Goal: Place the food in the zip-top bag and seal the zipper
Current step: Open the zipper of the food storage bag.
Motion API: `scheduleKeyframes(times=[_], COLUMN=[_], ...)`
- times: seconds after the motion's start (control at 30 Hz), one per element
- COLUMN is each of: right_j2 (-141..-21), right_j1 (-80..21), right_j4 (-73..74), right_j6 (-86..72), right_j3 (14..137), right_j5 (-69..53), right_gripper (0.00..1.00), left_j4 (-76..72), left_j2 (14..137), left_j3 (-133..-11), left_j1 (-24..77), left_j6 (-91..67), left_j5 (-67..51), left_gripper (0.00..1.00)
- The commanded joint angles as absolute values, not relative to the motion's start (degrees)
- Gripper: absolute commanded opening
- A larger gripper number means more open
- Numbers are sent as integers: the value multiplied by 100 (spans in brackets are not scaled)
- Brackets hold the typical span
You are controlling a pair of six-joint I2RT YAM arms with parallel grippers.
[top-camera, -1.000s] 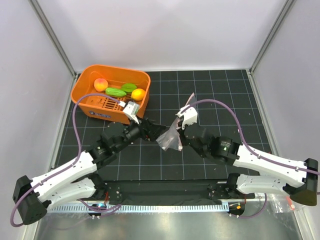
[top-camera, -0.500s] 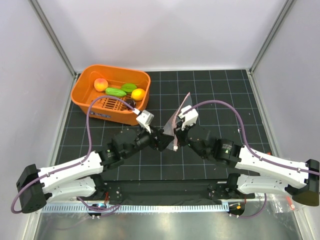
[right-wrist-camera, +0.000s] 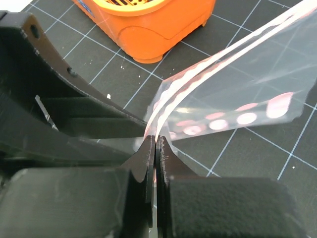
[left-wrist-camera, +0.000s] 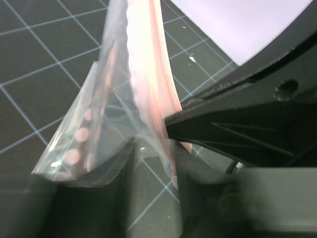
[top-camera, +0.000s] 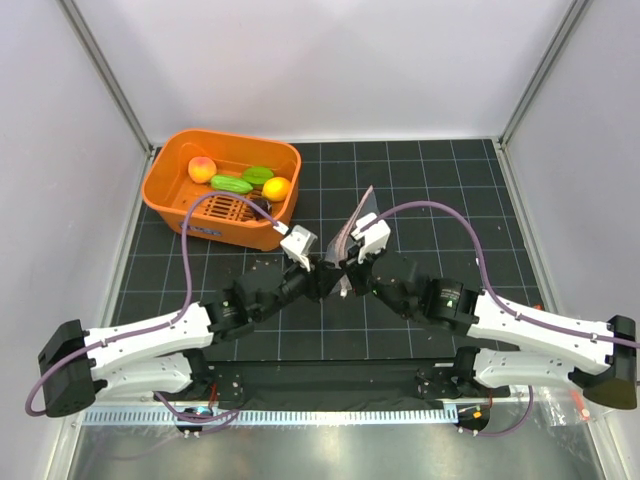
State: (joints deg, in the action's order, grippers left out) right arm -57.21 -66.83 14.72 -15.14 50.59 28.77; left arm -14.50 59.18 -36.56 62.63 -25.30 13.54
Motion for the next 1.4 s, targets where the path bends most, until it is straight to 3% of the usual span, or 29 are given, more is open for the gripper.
scheduleKeyframes(times=[0.0,0.1,0.2,0.57,0.67,0.77,0.83,1.1,1.23,1.37], right_j2=[-5783,-5818,-5853,-5889,-5696,-5503,-5441,-5510,-5354,-5002], right_j1=[-6767,-6776,-6776,-6689,-6548,-6504,-6486,-6048,-5933,-5933], right_j4=[1213,1283,1493,2144,2057,1767,1609,1424,1178,722], right_j6=[-1512,-1564,-1661,-2153,-2110,-1987,-1951,-1995,-1978,-1750], right_j3=[5150,5185,5247,5362,5239,5055,5001,4913,4799,4527], right_j5=[2883,3067,3400,4956,4861,4597,4500,4132,3456,2736], right_gripper=[1,1,1,1,12,30,34,41,42,50], left_j4=[-1591,-1529,-1424,-1283,-1353,-1380,-1424,-1494,-1468,-1441], left_j2=[5985,5959,5880,5573,5590,5703,5765,5845,5888,5968], left_j3=[-3972,-3964,-3938,-3771,-3762,-3814,-3823,-3894,-3893,-3920], left_j1=[6267,6267,6267,6258,6267,6267,6267,6284,6284,6284], left_j6=[-2364,-2390,-2443,-2698,-2672,-2628,-2619,-2593,-2593,-2610], left_j5=[1845,2047,2337,2918,2751,2541,2365,1899,1916,1916], left_gripper=[30,10,0,0,0,0,0,0,0,0])
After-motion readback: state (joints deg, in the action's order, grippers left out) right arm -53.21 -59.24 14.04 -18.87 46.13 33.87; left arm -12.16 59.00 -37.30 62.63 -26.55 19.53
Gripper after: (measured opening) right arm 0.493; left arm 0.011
